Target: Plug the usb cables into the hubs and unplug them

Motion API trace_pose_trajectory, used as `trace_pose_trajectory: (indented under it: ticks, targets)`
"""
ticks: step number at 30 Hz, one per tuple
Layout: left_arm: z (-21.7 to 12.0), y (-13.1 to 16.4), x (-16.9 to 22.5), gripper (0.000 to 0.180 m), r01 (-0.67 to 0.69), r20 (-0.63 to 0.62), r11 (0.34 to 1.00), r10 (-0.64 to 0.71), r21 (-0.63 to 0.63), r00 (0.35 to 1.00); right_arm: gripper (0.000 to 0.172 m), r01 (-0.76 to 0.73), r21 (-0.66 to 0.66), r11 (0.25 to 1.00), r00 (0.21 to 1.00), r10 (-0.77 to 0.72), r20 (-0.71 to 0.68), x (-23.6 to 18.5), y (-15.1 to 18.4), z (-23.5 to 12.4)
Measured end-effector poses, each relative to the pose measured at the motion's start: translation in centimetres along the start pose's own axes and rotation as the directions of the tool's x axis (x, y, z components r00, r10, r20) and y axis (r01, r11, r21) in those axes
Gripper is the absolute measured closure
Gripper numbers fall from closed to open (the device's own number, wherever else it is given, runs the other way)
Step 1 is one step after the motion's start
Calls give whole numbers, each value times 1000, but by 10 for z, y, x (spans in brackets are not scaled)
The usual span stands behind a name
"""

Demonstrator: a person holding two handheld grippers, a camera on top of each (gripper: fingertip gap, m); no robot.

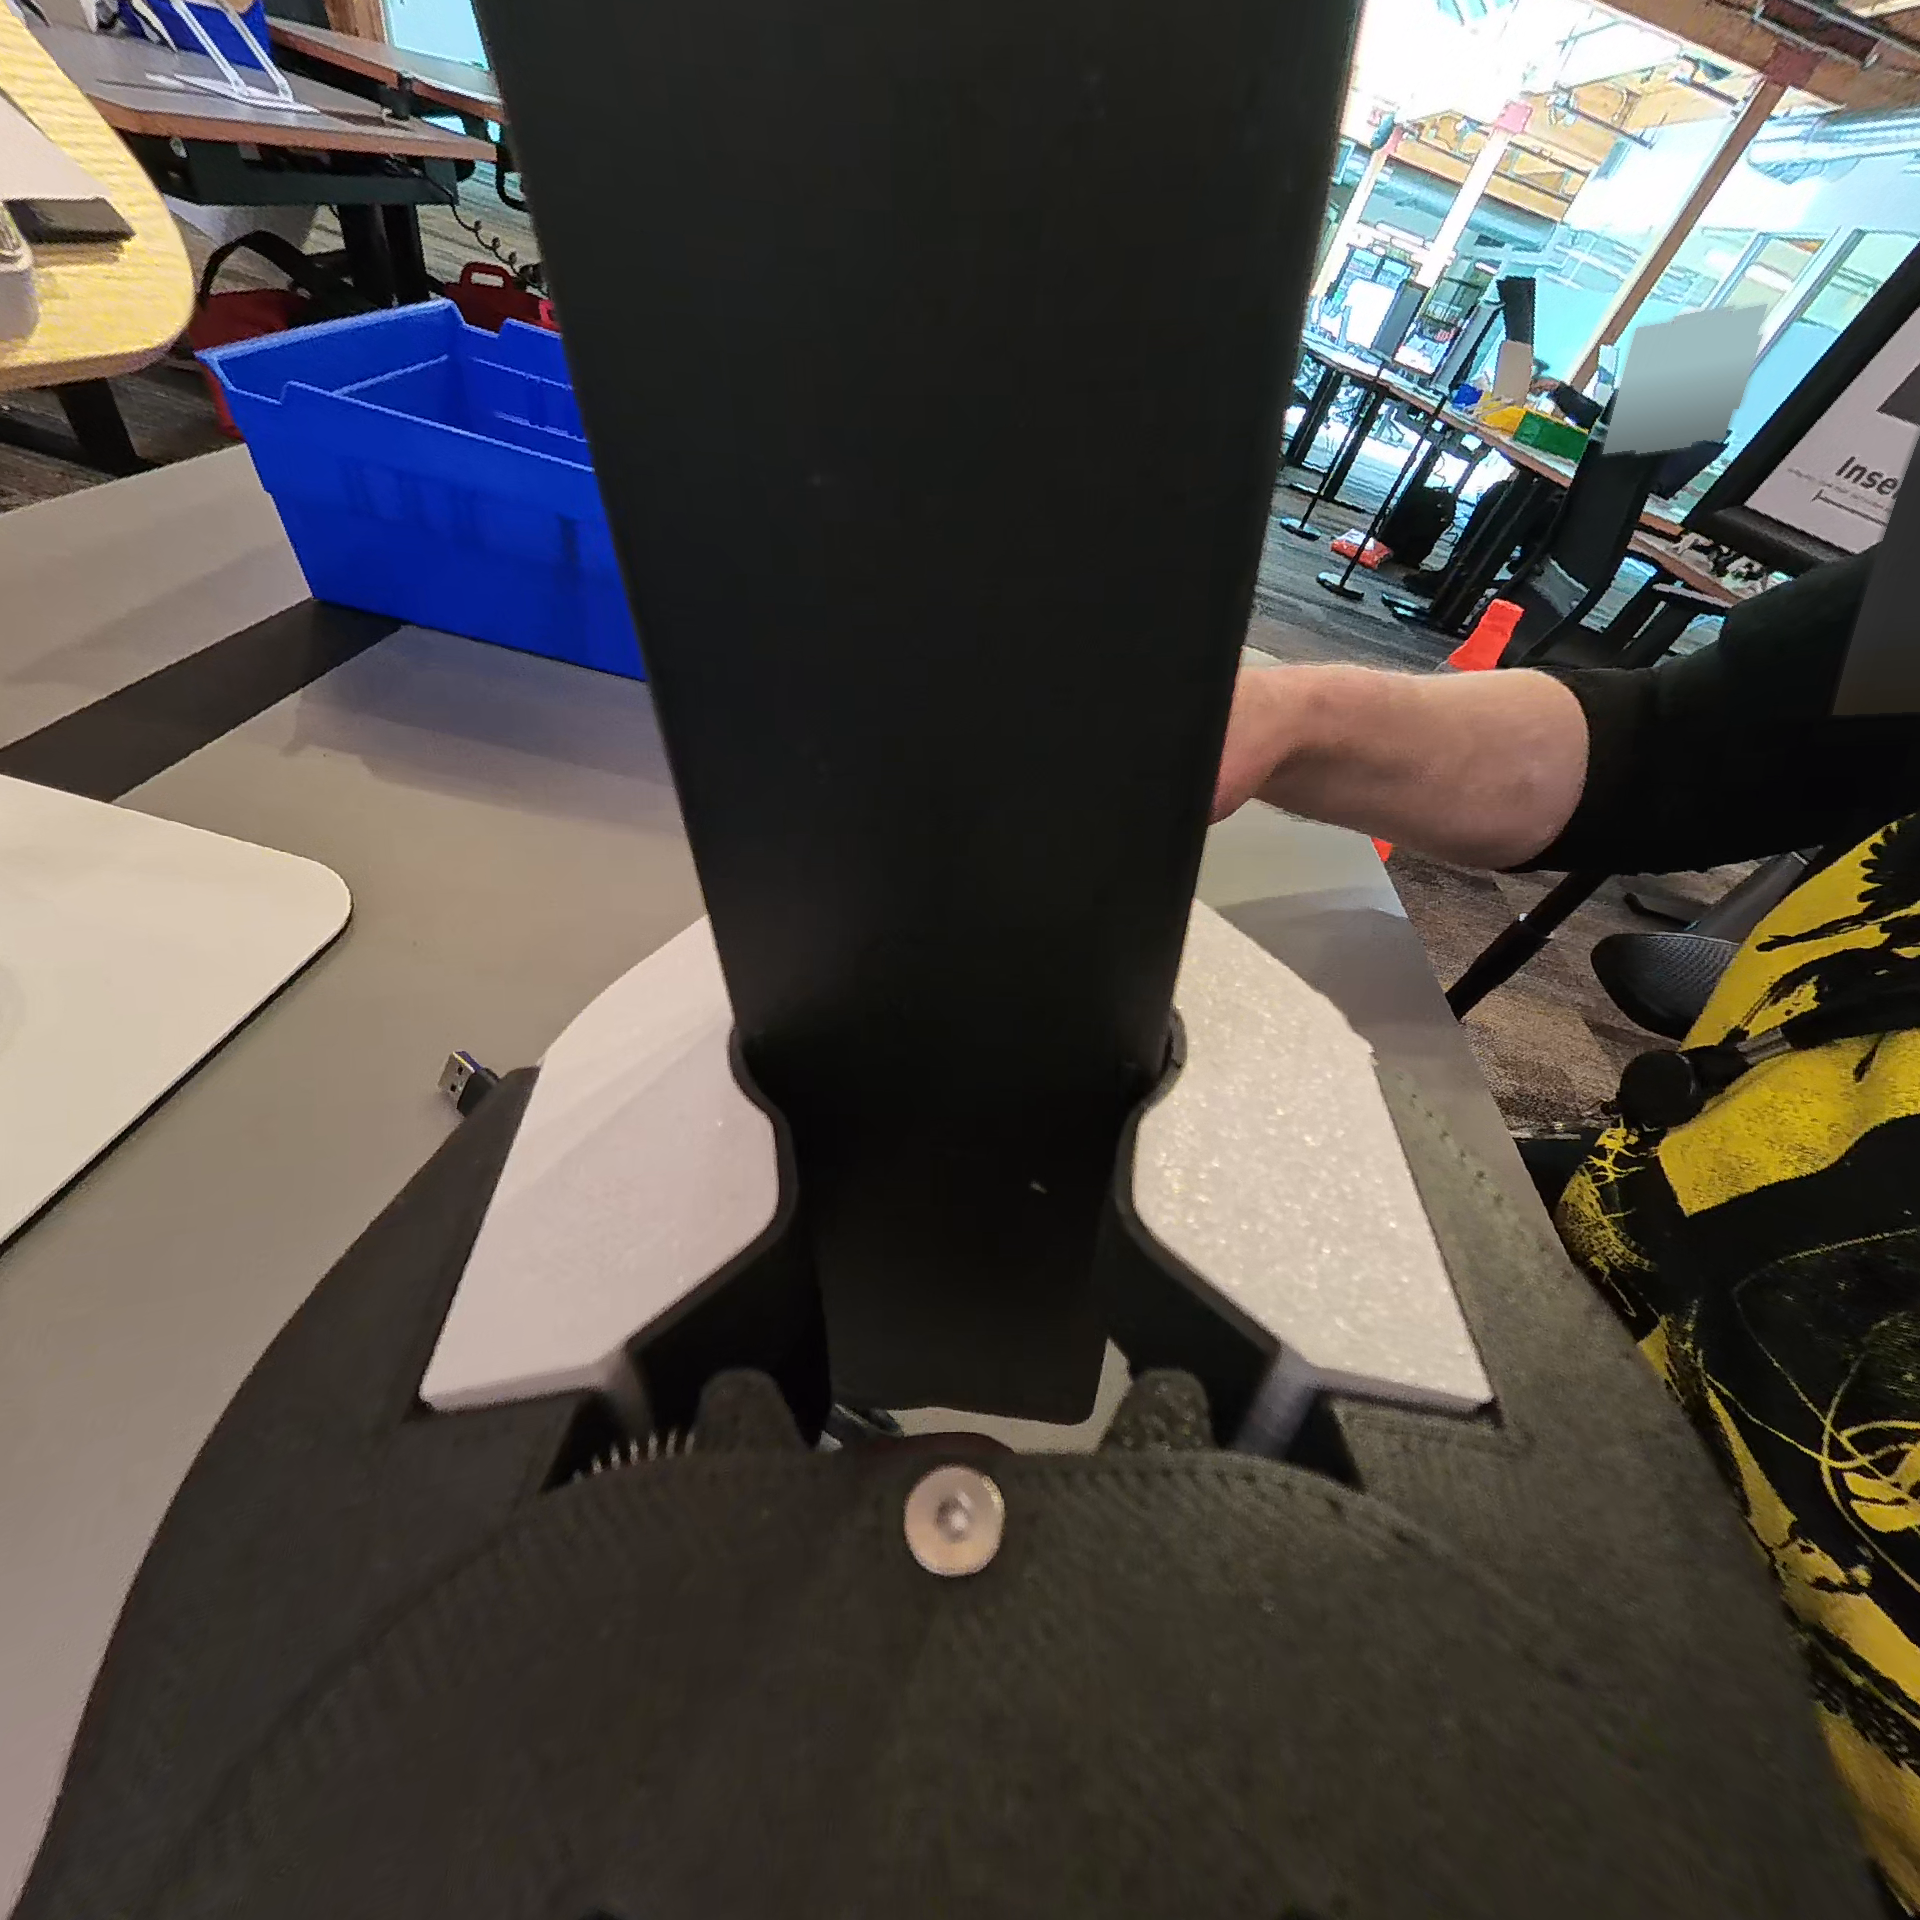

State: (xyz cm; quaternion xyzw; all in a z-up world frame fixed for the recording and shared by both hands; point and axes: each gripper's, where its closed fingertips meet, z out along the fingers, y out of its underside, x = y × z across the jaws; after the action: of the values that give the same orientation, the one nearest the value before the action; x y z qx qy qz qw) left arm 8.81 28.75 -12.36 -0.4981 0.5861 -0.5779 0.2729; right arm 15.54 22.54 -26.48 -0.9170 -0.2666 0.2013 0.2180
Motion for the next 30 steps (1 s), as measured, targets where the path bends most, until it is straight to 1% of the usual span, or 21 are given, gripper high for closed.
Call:
trace_pose_trajectory:
  ticks: [3,5,7,10,12,14,17,21,24,27,28,30]
  targets:
    - [0,1,-1,113,2,0,1000,-2,-2,1000,159,-4,11,1000,1000,4,10,-3,-2,3]
    - [1,1,0,113,1,-4,1000,-1,-1,1000,159,-6,16,1000,1000,6,14,-2,-3,4]
    - [1,1,1,113,-4,-3,1000,4,-6,1000,159,57,34,998,998,-56,-17,-4,-5,6]
    - [0,0,1,113,-4,-2,1000,4,0,1000,160,184,28,983,976,-179,-128,-4,-6,6]
    - [0,-1,1,113,-4,-1,1000,4,1,1000,161,297,-19,955,926,-293,-236,-4,-6,5]
    - [0,0,1,113,-1,-2,1000,1,2,1000,160,434,-96,896,832,-439,-340,-6,-8,4]
    - [1,1,1,113,-4,-3,1000,4,-6,1000,161,541,-173,823,718,-559,-415,-11,-11,5]
    - [1,0,1,114,-5,-3,1000,5,-2,1000,161,609,-200,768,624,-619,-477,-14,-16,1]
    - [1,1,2,113,-2,-9,1000,2,-3,1000,162,629,-177,757,602,-619,-505,-18,-21,-6]
    - [4,3,3,113,11,-19,1000,-11,-18,1000,162,649,-152,746,563,-604,-563,-21,-39,-30]
    - [6,4,4,113,17,-25,1000,-18,-24,1000,164,661,-154,735,536,-605,-588,-22,-49,-41]
    - [10,1,7,114,48,-57,999,-48,0,997,163,704,-172,689,458,-626,-632,-29,-70,-61]
